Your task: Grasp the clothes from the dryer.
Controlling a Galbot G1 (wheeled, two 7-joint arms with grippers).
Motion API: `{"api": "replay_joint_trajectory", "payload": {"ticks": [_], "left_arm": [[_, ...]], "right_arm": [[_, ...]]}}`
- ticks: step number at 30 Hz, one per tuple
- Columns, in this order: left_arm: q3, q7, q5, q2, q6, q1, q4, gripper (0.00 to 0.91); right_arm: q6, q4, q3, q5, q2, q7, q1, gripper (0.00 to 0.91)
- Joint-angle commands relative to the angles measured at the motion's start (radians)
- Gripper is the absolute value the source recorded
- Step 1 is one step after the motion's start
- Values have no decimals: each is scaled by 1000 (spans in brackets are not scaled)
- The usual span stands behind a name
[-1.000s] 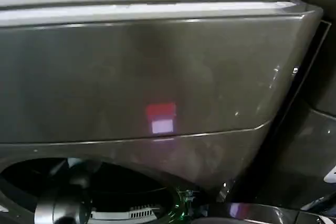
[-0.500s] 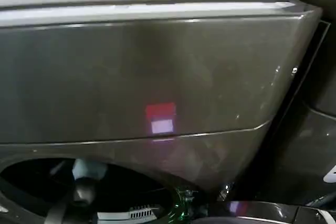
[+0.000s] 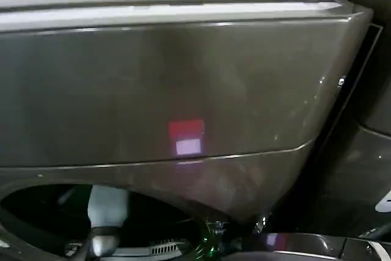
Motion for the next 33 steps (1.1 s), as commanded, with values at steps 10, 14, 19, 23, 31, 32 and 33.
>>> {"api": "replay_joint_trajectory", "payload": {"ticks": [10, 14, 19, 23, 31, 32, 33], "left_arm": [[8, -227, -251, -22, 115, 47, -159, 0], [9, -221, -253, -21, 114, 41, -152, 0], [15, -214, -250, -21, 112, 36, -145, 0], [22, -206, -241, -21, 112, 28, -135, 0], [25, -196, -235, -22, 113, 9, -123, 0], [25, -197, -234, -22, 114, 9, -122, 0], [25, -197, -234, -23, 115, 10, -121, 0]], "right_arm": [[17, 11, -9, 15, 1, -9, 2, 907], [16, 6, -8, 15, 0, -4, 1, 907], [17, 5, -10, 15, 0, -3, 2, 907], [20, -2, -10, 12, -4, 8, 6, 907], [-3, 14, -4, -17, -7, 22, 3, 907], [-3, 14, -2, -16, -8, 22, 2, 907], [-8, 14, 2, -16, -8, 23, 3, 907]]}}
